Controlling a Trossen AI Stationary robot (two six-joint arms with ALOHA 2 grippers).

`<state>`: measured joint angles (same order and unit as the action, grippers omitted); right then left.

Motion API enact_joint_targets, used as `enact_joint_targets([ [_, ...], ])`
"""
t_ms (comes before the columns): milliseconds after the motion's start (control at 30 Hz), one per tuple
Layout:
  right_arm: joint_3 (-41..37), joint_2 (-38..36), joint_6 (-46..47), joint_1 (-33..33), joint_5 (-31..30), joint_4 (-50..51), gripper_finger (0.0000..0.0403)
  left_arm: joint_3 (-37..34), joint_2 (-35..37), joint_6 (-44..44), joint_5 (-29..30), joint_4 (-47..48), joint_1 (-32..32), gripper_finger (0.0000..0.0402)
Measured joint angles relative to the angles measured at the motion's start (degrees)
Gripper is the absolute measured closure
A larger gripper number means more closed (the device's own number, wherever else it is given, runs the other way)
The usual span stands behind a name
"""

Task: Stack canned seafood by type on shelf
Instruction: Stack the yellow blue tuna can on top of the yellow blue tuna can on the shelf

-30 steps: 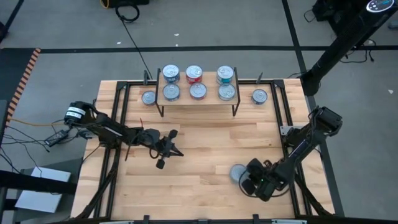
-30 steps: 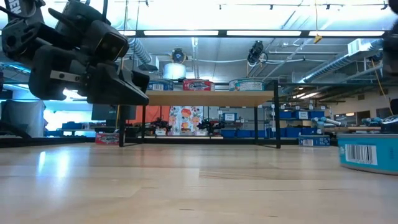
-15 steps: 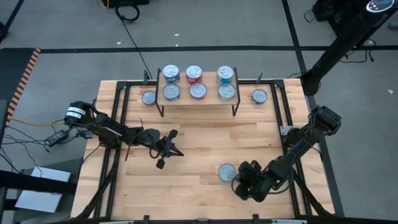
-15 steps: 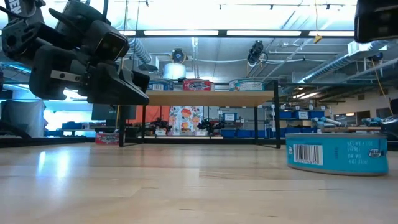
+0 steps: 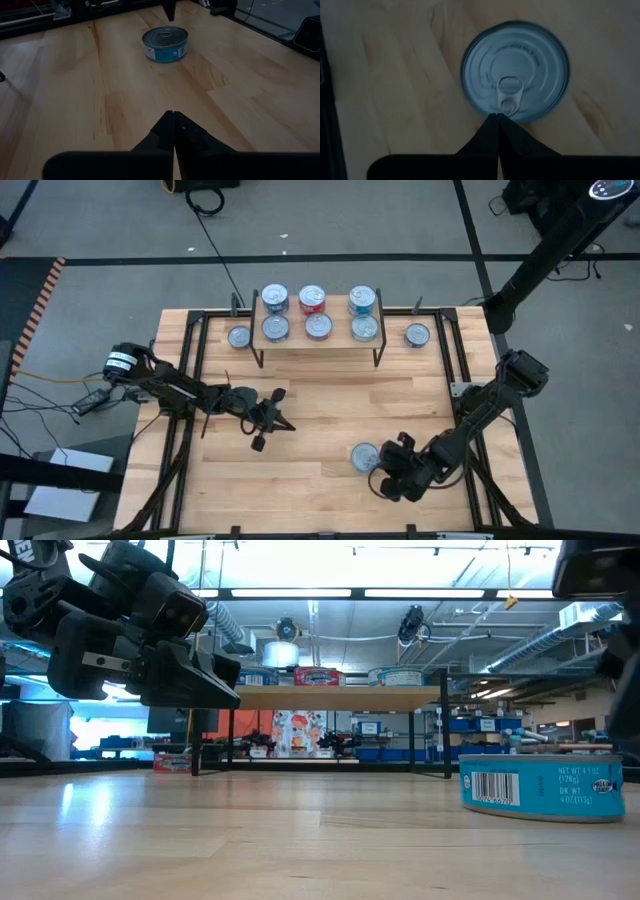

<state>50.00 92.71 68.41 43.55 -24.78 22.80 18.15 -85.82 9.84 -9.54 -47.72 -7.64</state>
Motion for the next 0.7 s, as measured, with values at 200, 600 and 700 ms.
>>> enact_joint_targets([
  [200,-0.02,0.0,-3.76,-3.37,2.19,-0.09,0.0397,-0.02,0.0,-0.02,0.07,-0.01,0.0,0.0392],
  [600,-0.04,0.0,-9.25,-12.58,5.47,-0.43,0.0397,-0.02,0.0,-0.04,1.09,-0.01,0.0,0.0392],
  [700,-0.04,0.0,-11.34,-14.85,6.8,-0.46,0.0397,-0.02,0.0,-0.04,1.09,-0.01,0.0,0.0392],
])
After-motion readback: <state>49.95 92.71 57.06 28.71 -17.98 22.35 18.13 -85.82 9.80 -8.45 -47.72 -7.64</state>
